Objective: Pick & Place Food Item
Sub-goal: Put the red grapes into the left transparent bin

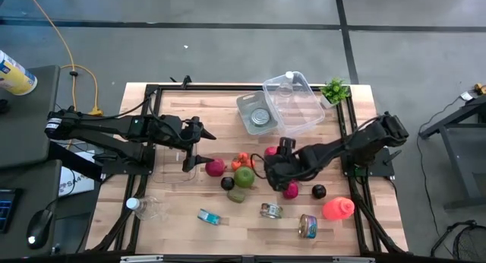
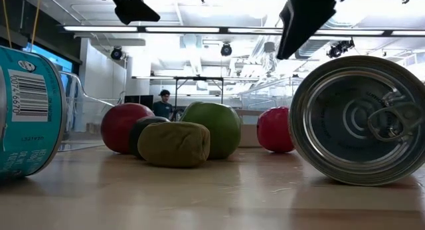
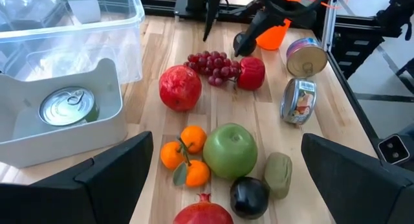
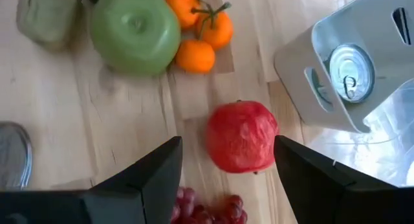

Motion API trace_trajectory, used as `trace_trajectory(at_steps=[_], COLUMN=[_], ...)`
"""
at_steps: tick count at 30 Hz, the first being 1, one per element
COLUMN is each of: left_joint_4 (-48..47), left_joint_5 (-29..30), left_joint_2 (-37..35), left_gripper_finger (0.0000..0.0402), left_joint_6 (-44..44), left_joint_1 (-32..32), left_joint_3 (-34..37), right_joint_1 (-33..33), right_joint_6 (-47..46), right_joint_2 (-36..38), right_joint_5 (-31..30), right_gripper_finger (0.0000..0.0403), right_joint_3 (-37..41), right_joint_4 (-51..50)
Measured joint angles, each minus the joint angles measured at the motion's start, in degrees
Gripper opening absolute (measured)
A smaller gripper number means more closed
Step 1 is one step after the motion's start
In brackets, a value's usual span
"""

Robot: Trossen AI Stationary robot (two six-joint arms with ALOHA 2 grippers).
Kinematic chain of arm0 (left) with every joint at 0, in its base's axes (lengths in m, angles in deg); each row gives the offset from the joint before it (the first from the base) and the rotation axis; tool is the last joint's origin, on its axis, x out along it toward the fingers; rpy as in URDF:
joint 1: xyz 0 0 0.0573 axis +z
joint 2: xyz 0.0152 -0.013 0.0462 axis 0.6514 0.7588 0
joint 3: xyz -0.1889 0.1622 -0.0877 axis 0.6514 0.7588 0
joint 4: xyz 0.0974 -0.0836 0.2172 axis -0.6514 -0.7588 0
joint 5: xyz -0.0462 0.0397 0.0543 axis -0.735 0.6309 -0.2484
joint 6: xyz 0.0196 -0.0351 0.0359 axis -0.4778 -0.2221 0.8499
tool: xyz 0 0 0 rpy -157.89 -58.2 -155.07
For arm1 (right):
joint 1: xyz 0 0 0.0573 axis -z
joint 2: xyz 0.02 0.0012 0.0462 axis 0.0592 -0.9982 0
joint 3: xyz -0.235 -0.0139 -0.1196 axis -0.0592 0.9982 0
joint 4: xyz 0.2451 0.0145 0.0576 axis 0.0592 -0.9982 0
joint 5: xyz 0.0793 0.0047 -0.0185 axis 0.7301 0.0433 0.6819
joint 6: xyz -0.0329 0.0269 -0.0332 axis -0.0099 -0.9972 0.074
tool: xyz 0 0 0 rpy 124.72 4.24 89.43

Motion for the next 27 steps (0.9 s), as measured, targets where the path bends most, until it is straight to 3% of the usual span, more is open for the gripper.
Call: trace_trajectory(at_steps=[27], left_joint_4=[0.05], left_joint_5=[0.17], left_joint_2=[-0.01], left_gripper_finger=[0.0385], left_joint_6=[-0.03], left_joint_1=[0.00], left_joint_3=[0.00], right_joint_1=[1.87], right_joint_6=[-2.41], right_joint_2=[-0.04], right_joint_5=[0.17], right_gripper_finger=[0.0231], right_joint_3=[0.91], right_joint_4=[-2.09])
